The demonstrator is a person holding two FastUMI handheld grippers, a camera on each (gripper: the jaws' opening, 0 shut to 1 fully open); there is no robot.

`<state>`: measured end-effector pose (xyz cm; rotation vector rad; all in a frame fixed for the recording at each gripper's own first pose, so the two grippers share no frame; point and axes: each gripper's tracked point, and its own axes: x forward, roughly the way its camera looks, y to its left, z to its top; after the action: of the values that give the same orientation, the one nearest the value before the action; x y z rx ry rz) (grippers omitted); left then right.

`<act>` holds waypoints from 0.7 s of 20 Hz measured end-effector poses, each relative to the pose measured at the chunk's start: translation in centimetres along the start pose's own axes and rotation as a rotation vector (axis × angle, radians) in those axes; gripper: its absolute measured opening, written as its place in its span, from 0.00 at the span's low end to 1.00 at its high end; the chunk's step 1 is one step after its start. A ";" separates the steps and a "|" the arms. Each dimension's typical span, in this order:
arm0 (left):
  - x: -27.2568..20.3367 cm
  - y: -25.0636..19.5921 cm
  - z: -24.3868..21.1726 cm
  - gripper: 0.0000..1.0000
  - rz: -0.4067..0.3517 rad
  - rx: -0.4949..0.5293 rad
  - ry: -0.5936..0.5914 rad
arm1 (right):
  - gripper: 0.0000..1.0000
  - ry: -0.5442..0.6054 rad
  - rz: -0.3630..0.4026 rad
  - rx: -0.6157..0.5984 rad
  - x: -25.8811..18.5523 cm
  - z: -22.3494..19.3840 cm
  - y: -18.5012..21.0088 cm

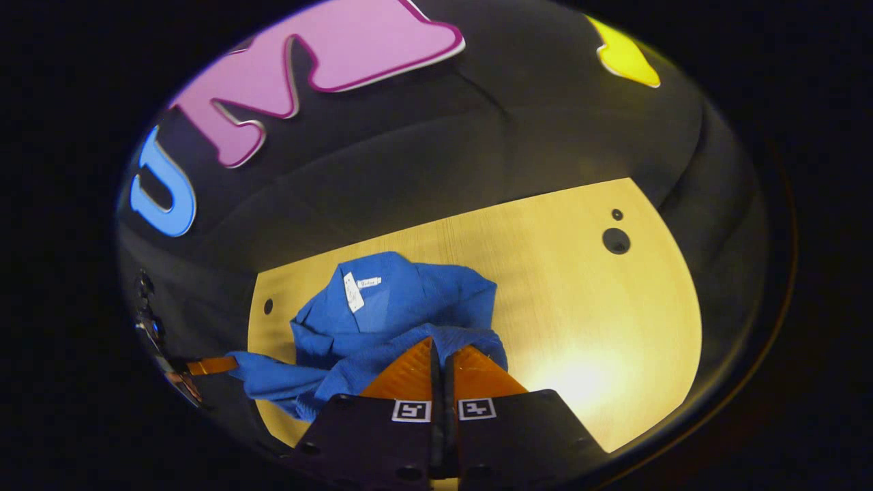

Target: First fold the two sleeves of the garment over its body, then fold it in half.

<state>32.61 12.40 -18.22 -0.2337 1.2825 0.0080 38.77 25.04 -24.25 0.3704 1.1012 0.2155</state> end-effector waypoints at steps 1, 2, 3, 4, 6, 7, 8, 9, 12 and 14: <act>1.6 0.0 0.4 0.00 0.006 -0.039 0.012 | 0.00 0.007 -0.005 0.005 1.8 0.7 -0.3; 3.1 0.1 1.0 0.00 0.011 -0.051 0.016 | 0.00 0.007 -0.006 0.013 3.5 1.2 -0.7; 4.5 0.1 1.2 0.00 0.017 -0.038 0.025 | 0.00 0.013 0.001 0.035 5.3 1.4 -0.7; 5.5 0.4 1.8 0.00 0.042 -0.020 0.022 | 0.01 0.030 -0.001 0.064 6.7 1.2 -0.9; 6.4 0.3 4.0 0.00 0.070 0.022 -0.043 | 0.01 0.049 0.003 0.103 9.6 1.0 -1.5; 6.8 -0.1 5.4 0.00 0.062 0.022 -0.099 | 0.05 0.034 0.017 0.115 10.3 1.6 -1.6; 7.1 -0.7 6.5 0.06 0.037 -0.001 -0.146 | 0.07 -0.003 0.040 0.131 10.8 2.6 -1.5; 7.7 -1.5 7.2 0.08 0.010 -0.022 -0.179 | 0.33 -0.050 0.065 0.151 10.8 4.2 -1.5; 6.9 0.0 8.7 0.69 0.051 -0.044 -0.274 | 0.68 -0.213 0.093 0.185 9.0 8.6 -2.2; 6.4 0.9 9.6 0.72 0.080 -0.086 -0.336 | 0.91 -0.263 0.106 0.155 7.2 9.5 -2.2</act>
<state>43.39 14.14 -21.87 -0.2434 0.9568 0.1648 50.47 23.73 -27.24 0.5800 0.8420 0.1697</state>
